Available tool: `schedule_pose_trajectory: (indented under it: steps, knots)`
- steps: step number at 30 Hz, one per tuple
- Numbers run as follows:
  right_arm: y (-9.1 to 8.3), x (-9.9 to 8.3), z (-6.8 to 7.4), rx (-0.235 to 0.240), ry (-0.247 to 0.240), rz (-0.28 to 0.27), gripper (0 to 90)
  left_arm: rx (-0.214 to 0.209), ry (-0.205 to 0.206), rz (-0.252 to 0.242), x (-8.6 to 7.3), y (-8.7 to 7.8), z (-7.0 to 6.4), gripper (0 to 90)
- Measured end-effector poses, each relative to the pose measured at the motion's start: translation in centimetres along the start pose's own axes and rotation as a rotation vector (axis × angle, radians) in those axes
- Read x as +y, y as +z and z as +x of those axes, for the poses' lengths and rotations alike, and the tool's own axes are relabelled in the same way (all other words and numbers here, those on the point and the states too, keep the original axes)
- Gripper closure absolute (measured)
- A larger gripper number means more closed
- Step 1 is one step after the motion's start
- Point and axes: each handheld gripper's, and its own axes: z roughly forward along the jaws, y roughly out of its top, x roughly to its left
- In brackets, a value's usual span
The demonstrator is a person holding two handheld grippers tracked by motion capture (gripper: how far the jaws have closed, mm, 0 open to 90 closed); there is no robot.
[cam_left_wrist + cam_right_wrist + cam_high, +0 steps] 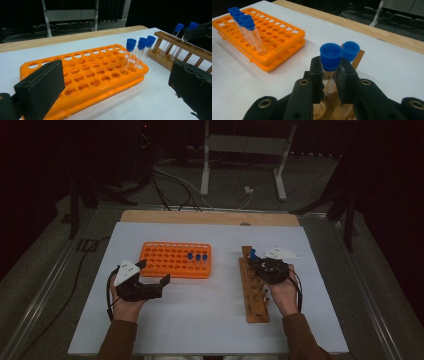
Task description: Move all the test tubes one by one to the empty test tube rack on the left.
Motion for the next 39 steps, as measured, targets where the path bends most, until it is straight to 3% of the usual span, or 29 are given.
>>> schedule_pose_trajectory:
  steps: [17,23,29,39]
  knots:
    - [-2.4,2.1,-0.4,0.025,0.014,-0.058,76.9,-0.08,0.033,0.042,1.9,3.2,-2.8,1.5]
    - [-3.1,2.9,-0.2,0.022,-0.002,-0.069,76.9,-0.098,0.048,0.041,2.3,4.2,-3.6,1.6]
    - [-3.5,3.3,0.3,0.014,-0.022,-0.08,76.8,-0.107,0.067,0.045,2.5,4.8,-4.2,3.8]
    - [-3.4,4.3,2.2,0.078,-0.053,-0.087,76.8,-0.15,0.119,0.024,2.8,5.8,-5.4,4.6]
